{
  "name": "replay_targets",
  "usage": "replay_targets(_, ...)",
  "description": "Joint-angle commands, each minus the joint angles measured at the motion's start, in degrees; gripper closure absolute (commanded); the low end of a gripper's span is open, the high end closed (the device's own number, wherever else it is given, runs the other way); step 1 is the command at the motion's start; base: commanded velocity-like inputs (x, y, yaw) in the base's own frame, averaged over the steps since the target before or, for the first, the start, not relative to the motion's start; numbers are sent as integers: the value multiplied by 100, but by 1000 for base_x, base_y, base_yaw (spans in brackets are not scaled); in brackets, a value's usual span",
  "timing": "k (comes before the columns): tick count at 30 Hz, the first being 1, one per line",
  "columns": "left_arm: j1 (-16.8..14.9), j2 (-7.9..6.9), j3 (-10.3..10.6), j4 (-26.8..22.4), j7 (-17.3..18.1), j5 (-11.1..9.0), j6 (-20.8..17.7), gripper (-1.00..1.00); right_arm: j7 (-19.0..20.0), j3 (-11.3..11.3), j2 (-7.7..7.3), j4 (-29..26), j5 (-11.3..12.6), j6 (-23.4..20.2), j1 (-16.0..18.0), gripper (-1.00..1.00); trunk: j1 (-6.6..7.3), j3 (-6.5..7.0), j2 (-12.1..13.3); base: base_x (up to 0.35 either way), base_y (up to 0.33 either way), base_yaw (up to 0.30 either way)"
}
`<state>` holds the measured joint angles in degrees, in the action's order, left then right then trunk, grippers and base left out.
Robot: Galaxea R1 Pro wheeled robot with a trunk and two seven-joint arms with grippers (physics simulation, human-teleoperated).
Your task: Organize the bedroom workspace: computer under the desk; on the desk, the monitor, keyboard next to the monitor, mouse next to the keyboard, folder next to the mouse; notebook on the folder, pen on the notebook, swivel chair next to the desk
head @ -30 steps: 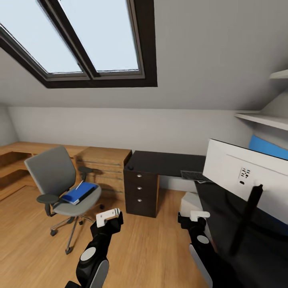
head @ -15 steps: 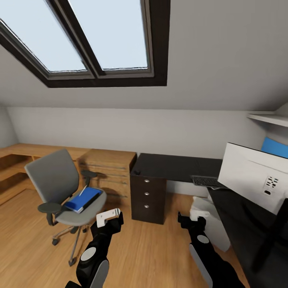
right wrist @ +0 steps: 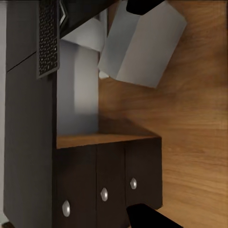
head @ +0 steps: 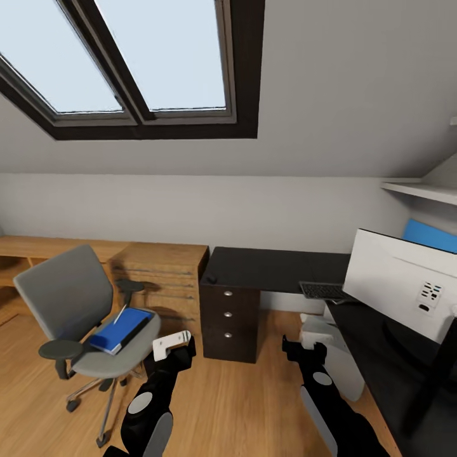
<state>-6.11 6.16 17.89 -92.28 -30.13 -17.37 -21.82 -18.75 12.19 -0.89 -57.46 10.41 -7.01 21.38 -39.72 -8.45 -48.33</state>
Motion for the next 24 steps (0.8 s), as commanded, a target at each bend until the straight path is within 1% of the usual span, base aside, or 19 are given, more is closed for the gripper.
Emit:
replay_targets(1,-5,-1,6,-9,-46,-47,-16,-100,-51,29,-8,-9,35,-28,7,-100,-2,-4,-7,16,12,-244)
replay_targets(6,-5,-1,7,-9,-46,-47,-16,-100,-50,31,-8,-10,32,-28,7,-100,-2,14,-7,53,3,-264)
replay_targets(15,-5,1,20,-9,-46,-38,-16,-100,-59,38,-2,-10,33,-28,7,-100,-2,19,-7,298,0,-276)
replay_targets(18,-5,0,20,-9,-46,-38,-16,-100,-59,38,0,-10,38,-28,7,-100,-2,19,-7,332,0,-118)
replay_targets(24,-5,-1,21,-9,-46,-38,-16,-100,-59,38,1,-10,40,-28,7,-100,-2,19,-7,333,0,-28)
